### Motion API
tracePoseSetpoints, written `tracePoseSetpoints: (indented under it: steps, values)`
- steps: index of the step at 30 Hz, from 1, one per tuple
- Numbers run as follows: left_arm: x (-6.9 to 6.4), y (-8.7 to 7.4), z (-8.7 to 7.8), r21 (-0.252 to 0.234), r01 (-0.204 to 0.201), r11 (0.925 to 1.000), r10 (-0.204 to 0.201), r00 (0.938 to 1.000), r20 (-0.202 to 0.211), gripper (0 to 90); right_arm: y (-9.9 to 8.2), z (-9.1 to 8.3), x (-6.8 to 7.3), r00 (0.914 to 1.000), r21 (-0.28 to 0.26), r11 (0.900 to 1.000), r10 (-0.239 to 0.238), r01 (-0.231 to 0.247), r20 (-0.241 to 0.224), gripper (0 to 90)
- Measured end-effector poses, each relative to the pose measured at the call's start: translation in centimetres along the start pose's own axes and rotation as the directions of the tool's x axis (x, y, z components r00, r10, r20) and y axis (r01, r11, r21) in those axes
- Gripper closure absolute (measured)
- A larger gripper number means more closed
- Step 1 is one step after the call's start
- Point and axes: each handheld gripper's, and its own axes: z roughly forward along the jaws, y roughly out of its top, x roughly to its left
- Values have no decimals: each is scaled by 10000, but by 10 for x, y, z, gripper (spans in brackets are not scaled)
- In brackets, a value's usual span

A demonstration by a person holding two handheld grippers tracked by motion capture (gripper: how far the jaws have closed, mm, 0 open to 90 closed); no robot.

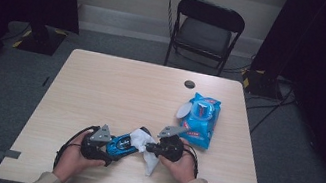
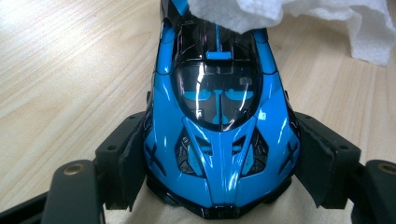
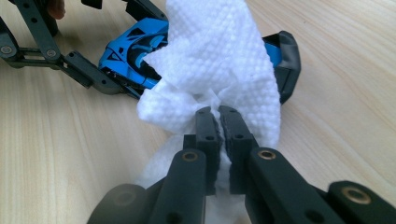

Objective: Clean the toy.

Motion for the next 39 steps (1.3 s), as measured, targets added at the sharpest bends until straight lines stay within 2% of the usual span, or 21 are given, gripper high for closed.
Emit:
tracePoseSetpoints:
  steps: [11, 18, 24, 27, 33, 37, 38, 39]
  values:
    - [0, 0, 0, 0, -1, 10000, 1, 10000, 0, 255, 0, -11, -7, 9998, 19, 10000, -60, 59, 181, 876]
    - [0, 0, 0, -1, 4, 10000, -4, 10000, 1, 255, 6, -23, -12, 9996, -309, 9995, 59, -50, 285, 876]
    - [0, 0, 0, 0, 1, 10000, -1, 10000, 1, 255, 21, -25, 0, 9999, -726, 9973, -132, 126, -77, 876]
    - [0, 0, 0, 2, -1, 10000, 1, 10000, 3, 256, 30, -20, 8, 9989, -912, 9957, -199, 160, -416, 876]
    - [0, 0, 0, -3, 0, 10000, 0, 10000, 2, 255, 47, 4, 25, 9937, -987, 9949, -298, 191, -1084, 876]
    - [0, 0, 0, -5, -2, 10000, 2, 10000, 1, 255, 55, 25, 36, 9885, -756, 9966, -430, 323, -1448, 875]
    - [0, 0, 0, -4, 5, 10000, -5, 10000, 3, 255, 58, 36, 41, 9864, -608, 9974, -469, 377, -1578, 875]
    - [0, 0, 0, -4, 3, 10000, -3, 10000, 4, 255, 58, 36, 41, 9864, -608, 9974, -469, 377, -1578, 875]
